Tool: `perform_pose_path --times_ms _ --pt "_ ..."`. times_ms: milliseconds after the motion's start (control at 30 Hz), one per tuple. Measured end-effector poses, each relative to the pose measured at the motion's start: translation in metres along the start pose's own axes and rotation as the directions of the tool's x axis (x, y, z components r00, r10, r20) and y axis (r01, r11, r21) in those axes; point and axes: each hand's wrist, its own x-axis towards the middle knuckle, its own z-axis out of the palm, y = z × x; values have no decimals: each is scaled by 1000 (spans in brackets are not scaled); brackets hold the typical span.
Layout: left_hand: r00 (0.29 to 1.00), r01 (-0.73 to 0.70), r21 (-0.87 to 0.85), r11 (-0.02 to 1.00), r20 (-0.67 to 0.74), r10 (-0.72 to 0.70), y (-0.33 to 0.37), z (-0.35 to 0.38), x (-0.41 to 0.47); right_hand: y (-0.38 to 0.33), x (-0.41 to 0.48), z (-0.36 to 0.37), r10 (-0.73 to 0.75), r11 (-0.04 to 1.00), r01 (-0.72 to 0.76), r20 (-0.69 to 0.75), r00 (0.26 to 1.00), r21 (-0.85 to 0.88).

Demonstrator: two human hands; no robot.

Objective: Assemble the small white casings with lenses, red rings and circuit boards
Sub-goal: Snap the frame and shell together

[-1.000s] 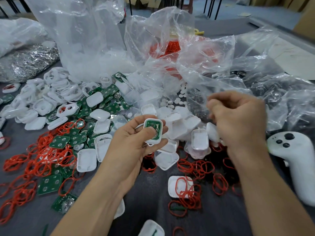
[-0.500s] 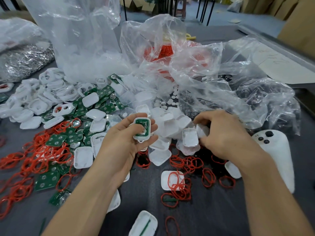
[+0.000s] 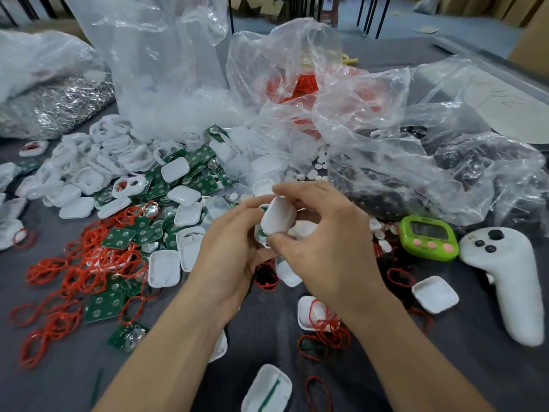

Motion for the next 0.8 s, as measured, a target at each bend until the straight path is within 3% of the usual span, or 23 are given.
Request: perform_pose_path --times_ms 467,667,800 --pt "992 94 -205 974 100 -75 2 -2 1 12 2 0 75 991 -82 64 995 109" --pt "977 126 -203 971 195 -86 2 -7 3 15 6 -4 86 977 -99 72 994 191" --pt "970 76 -108 991 239 -48 0 -7 1 13 6 -7 76 980 -89 80 994 177"
